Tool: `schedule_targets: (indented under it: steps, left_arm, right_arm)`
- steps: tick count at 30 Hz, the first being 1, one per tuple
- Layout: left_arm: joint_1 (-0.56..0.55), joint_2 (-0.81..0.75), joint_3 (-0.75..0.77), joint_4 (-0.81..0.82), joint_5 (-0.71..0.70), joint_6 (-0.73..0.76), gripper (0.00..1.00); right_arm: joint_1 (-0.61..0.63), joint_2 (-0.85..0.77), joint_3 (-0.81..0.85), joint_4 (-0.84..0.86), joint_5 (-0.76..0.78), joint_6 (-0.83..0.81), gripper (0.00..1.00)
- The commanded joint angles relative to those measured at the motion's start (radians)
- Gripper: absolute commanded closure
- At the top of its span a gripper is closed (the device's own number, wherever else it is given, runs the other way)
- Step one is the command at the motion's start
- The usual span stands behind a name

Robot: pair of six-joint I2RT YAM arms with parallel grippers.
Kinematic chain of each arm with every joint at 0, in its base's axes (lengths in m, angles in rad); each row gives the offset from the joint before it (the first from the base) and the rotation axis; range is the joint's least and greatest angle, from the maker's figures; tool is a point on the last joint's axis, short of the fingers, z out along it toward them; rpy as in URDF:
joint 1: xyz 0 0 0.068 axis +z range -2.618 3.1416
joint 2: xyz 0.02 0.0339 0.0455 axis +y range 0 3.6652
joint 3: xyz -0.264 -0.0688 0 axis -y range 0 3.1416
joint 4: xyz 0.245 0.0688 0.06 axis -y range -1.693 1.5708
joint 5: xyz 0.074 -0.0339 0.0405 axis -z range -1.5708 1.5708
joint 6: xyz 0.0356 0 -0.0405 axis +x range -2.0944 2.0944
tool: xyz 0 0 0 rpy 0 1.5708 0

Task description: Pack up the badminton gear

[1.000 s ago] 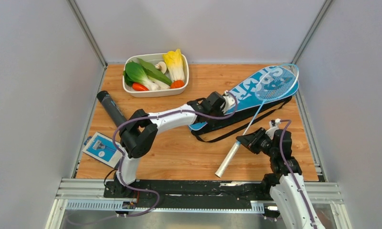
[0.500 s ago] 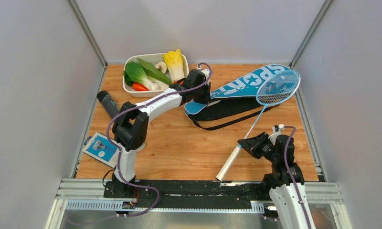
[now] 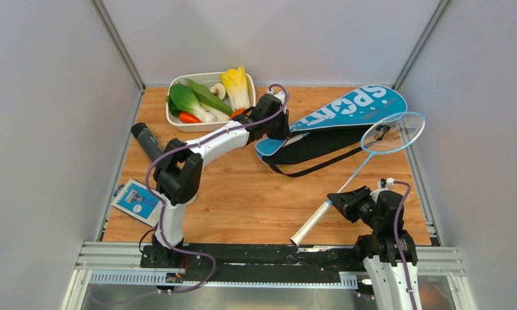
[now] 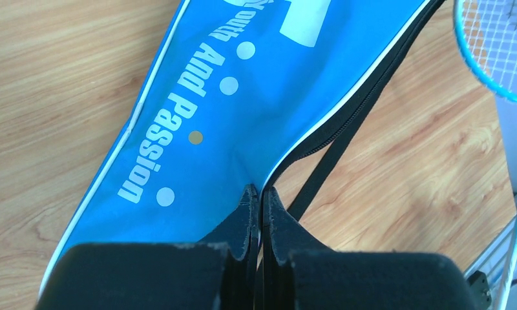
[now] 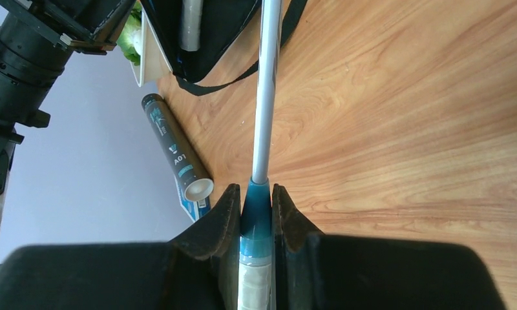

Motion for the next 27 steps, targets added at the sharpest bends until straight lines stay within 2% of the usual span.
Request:
schedule_targets:
  steps: [1,6,10,20,24,27]
  left_arm:
    - [0.003,-0.002,0.06,0.088,-0.006,-0.045,1.0]
    - [0.003,-0.005,0.039,0.12,0.023,-0.063,1.0]
    - [0.003,-0.019,-0.003,0.169,0.056,-0.08,1.0]
    - [-0.033,-0.063,-0.153,0.301,0.216,-0.051,1.0]
    - [-0.051,-0.102,-0.217,0.341,0.257,0.004,1.0]
    - [-0.058,-0.136,-0.258,0.376,0.28,0.035,1.0]
  right_arm:
    - [-0.004,-0.035,0.05,-0.009,-0.047,0.056,1.0]
    - [-0.003,-0.033,0.047,-0.006,-0.099,0.08,1.0]
    - [-0.003,-0.034,0.012,0.059,-0.169,0.116,1.0]
    - [-0.003,-0.015,-0.121,0.407,-0.304,0.199,1.0]
    - [-0.004,0.05,-0.192,0.631,-0.393,0.247,1.0]
    - [-0.004,0.15,-0.156,0.642,-0.421,0.149,1.0]
